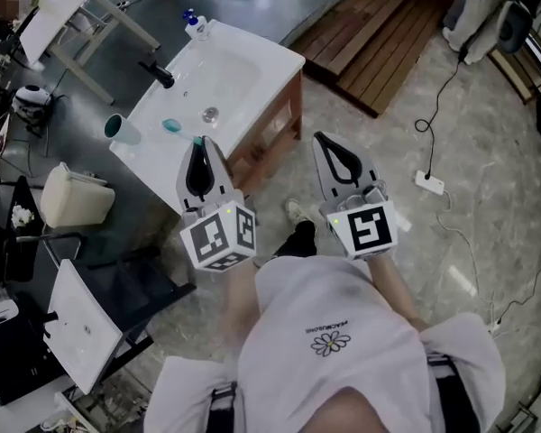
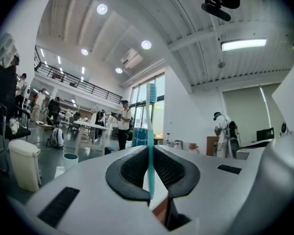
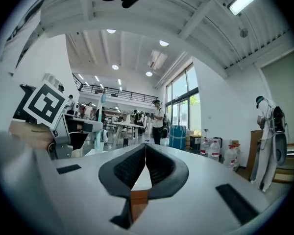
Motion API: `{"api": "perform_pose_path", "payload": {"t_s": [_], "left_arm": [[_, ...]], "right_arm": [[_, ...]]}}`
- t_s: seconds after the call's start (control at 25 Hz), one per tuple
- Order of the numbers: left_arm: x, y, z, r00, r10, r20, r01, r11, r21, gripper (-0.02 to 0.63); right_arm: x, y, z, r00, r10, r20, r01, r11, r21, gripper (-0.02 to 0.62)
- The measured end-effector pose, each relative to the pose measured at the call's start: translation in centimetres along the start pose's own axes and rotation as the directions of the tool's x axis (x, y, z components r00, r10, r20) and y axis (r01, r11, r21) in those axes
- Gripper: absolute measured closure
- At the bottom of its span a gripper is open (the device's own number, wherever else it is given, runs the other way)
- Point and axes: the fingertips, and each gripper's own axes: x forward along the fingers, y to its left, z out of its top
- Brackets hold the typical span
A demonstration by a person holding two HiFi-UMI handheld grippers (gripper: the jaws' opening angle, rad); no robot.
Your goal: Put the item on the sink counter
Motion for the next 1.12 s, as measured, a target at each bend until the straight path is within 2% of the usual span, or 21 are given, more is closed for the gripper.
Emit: {"api": "perform_pose_path", "payload": {"t_s": [0.24, 0.48, 0.68, 0.88, 1.04, 1.12], "left_arm": [[6.1, 5.4, 0.0, 0.992, 0.126, -0.003, -0.126, 0.991, -0.053, 0.568], [6.8, 11.7, 0.1, 0.956, 0.293, -0.007, -0.293, 0.954, -0.069, 0.568], [4.9, 16.0, -1.1, 0.910, 0.414, -0.041, -0.416, 0.906, -0.077, 0.568], [2.9, 18.7, -1.1, 0.853, 0.520, -0.042, -0.522, 0.849, -0.079, 0.568], [1.5, 19.6, -1.6, 0.790, 0.610, -0.063, -0.613, 0.786, -0.076, 0.568], [1.5, 19.7, -1.7, 0.769, 0.635, -0.073, -0.639, 0.766, -0.066, 0.568]], "right_arm": [[10.3, 0.0, 0.7, 0.990, 0.134, 0.033, -0.133, 0.991, -0.011, 0.583], [17.3, 3.1, 1.1, 0.958, 0.284, 0.044, -0.283, 0.959, -0.023, 0.583], [20.0, 6.9, 1.2, 0.917, 0.396, 0.041, -0.395, 0.918, -0.033, 0.583], [21.7, 9.8, 1.1, 0.862, 0.505, 0.047, -0.504, 0.863, -0.023, 0.583], [23.3, 11.7, 0.7, 0.794, 0.606, 0.050, -0.606, 0.795, -0.013, 0.583], [24.2, 12.1, 0.7, 0.765, 0.642, 0.052, -0.642, 0.767, -0.016, 0.583]]}}
